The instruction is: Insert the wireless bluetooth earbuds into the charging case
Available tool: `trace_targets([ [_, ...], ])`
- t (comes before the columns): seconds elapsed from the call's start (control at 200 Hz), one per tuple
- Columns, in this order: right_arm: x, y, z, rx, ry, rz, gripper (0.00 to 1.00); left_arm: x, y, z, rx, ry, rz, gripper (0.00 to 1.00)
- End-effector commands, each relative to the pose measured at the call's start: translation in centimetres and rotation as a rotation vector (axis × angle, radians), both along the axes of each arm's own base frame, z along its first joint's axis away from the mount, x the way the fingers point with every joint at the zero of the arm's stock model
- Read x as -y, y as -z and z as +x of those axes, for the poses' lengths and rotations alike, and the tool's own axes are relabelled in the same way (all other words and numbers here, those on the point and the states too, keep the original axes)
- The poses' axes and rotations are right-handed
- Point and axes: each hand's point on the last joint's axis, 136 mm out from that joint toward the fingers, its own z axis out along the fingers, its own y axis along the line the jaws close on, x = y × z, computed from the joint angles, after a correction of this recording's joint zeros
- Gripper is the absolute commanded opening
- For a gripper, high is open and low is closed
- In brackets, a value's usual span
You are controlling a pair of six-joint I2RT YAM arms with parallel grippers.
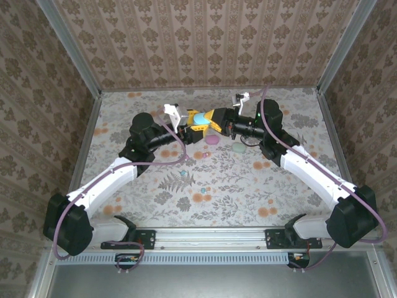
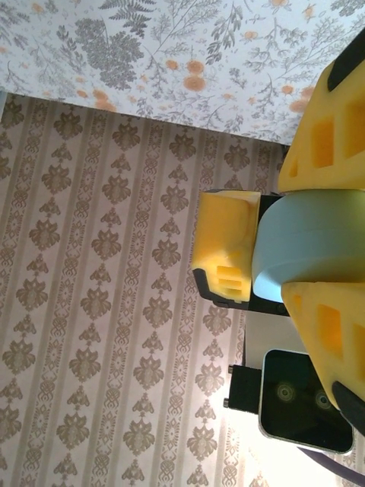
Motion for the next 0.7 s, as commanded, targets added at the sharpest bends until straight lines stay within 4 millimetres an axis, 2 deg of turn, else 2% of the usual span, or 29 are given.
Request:
trace_targets([
  [0.0,-0.1,-1.4,-0.1,0.022,-0.01,0.071,0.24,0.2,-0.4,-0.3,0.008,0.015,-0.017,0.47],
  [0.075,-0.2,-1.8,-0.2,0.027,-0.02,0.097,0.24,0.2,-0.2,-0.4,0.008,0.014,-0.011,0.5],
  [0.225,-0.1,-2.0,-0.2,0.025,-0.023,0.112,0.24,0.2,-0.3,-0.3,0.016,0.011,-0.013,0.5],
  [0.475,-0.1,-1.0,0.0,-0.001,-0.015,0.096,0.24,0.1,-1.0,-0.2,0.027,0.003,-0.039,0.49],
  [0.695,0.0,-1.1,0.0,0.001,-0.016,0.096,0.24,-0.1,-1.0,0.0,0.031,-0.017,-0.055,0.5],
])
